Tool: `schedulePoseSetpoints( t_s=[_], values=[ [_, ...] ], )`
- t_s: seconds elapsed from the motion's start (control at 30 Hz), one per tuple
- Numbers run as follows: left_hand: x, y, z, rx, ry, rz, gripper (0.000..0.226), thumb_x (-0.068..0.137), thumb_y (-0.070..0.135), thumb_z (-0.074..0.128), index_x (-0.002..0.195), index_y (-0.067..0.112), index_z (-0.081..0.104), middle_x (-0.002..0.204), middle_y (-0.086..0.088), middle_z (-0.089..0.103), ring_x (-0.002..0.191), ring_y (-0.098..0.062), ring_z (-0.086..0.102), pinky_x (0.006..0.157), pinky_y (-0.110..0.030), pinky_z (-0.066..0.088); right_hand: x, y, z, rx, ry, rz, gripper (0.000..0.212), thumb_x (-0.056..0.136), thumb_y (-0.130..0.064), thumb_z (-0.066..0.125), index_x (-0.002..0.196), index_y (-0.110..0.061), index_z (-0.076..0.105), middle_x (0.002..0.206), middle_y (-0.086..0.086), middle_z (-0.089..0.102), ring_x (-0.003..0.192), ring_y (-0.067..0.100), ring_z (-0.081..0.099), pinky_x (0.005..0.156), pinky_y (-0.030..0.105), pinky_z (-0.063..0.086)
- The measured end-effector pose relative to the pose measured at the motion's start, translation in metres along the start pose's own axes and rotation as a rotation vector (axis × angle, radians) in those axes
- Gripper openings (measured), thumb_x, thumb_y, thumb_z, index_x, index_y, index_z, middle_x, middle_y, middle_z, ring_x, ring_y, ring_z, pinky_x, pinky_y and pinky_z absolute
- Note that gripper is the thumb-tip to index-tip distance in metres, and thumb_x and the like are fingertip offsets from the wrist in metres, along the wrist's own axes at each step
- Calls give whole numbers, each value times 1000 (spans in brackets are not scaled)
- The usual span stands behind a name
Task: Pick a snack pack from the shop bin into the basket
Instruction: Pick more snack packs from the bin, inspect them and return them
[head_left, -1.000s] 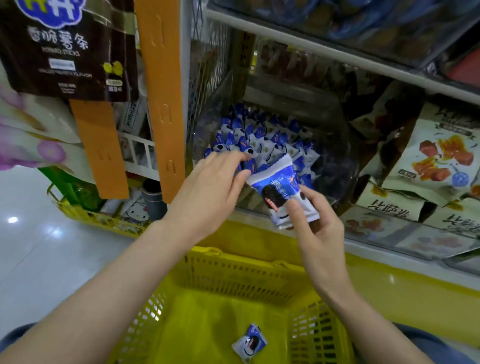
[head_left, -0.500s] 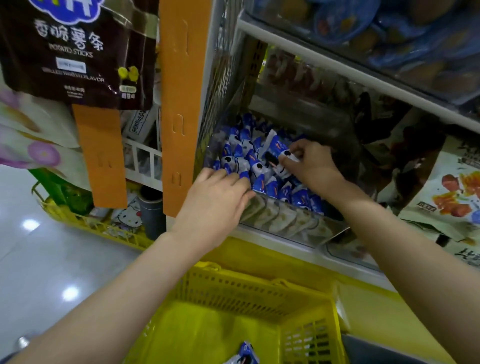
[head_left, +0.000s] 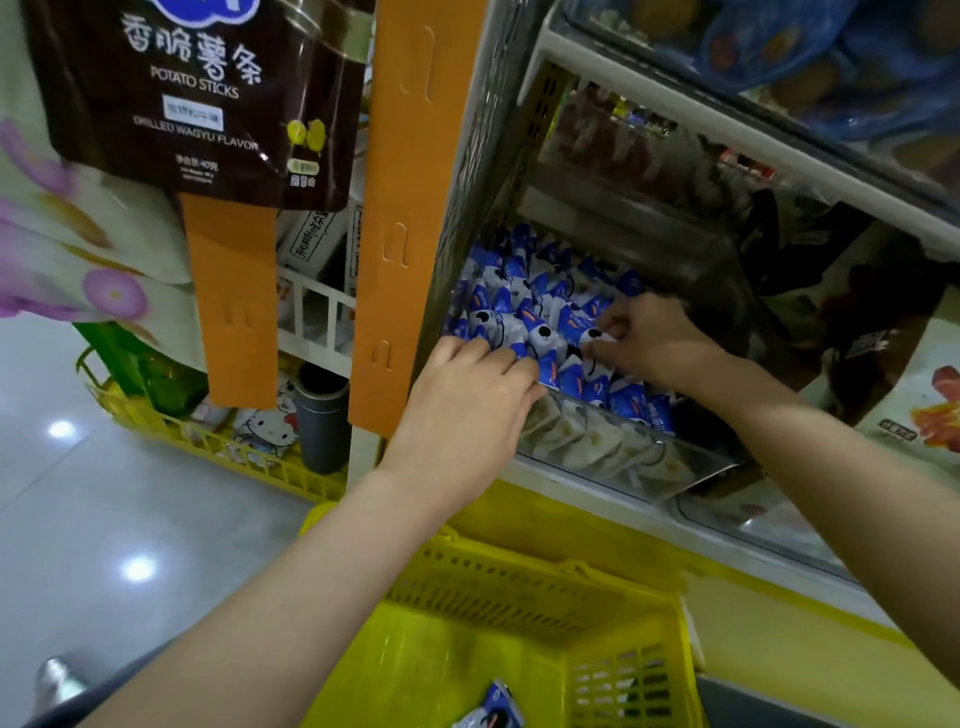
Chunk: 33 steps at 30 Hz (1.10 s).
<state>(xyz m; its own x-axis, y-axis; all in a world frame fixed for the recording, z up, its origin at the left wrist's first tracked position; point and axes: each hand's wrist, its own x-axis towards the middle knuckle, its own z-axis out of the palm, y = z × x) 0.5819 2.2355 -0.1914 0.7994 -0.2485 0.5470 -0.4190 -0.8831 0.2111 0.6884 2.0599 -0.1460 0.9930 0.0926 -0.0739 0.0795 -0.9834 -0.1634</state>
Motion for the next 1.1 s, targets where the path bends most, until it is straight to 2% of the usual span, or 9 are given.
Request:
schedulePoseSetpoints(
  t_s=[0.1,0.27,0.4,0.53,0.67,0.83,0.93,1.03,1.1],
  values=[
    [0,-1,0,-2,6,4,27,89,25,42,82,14,65,72,-2,66,69,-24,59,73,-36,46,5,-7,5,155,3,28,41,84,-34,66,116,-8,58,98,3,59,83,12,54,72,25,42],
    [1,0,2,-3,40,7,26,88,25,44,82,13,66,71,-2,65,69,-24,59,72,-35,46,9,-22,11,371,-54,74,38,90,-39,56,82,-2,61,89,18,69,80,22,67,86,37,53],
    [0,-1,4,5,42,6,24,89,24,44,83,14,65,71,-2,65,70,-24,59,72,-36,45,6,-20,16,317,-156,111,31,91,-33,56,84,-3,56,82,19,55,74,24,58,91,45,50],
    [0,0,5,10,43,4,18,88,23,50,84,14,66,72,-2,65,70,-25,59,72,-36,46,3,-20,18,345,-141,124,48,92,-32,55,112,12,55,95,29,59,79,25,58,90,45,50],
    [0,-1,4,7,32,5,23,88,24,45,84,14,66,72,-2,65,71,-25,59,73,-37,46,-2,-11,0,311,-61,62,34,97,-34,45,107,-7,62,98,12,65,81,20,62,69,27,50],
    [0,-1,7,18,44,8,14,87,21,56,84,13,67,73,-3,66,71,-26,60,73,-38,47,-8,13,-28,241,107,80,16,96,-27,48,97,-17,61,91,7,64,75,19,62,56,22,46],
    [1,-1,7,10,47,4,11,85,20,59,84,12,67,73,-4,67,70,-26,61,73,-38,48,-9,18,-20,121,-27,89,20,95,-26,49,99,-13,64,97,7,64,75,13,54,68,24,41],
    [0,1,4,0,40,-1,12,84,20,59,83,12,67,73,-4,67,70,-26,61,74,-39,48,-8,13,-6,136,-115,116,31,94,-28,52,97,0,65,101,20,65,70,17,54,57,23,42],
    [-1,1,3,-7,28,-4,16,86,22,54,85,12,67,75,-4,67,72,-25,61,76,-39,48,-4,11,0,154,-108,156,42,92,-30,55,105,9,63,101,27,64,75,27,56,61,29,46]
  ],
)
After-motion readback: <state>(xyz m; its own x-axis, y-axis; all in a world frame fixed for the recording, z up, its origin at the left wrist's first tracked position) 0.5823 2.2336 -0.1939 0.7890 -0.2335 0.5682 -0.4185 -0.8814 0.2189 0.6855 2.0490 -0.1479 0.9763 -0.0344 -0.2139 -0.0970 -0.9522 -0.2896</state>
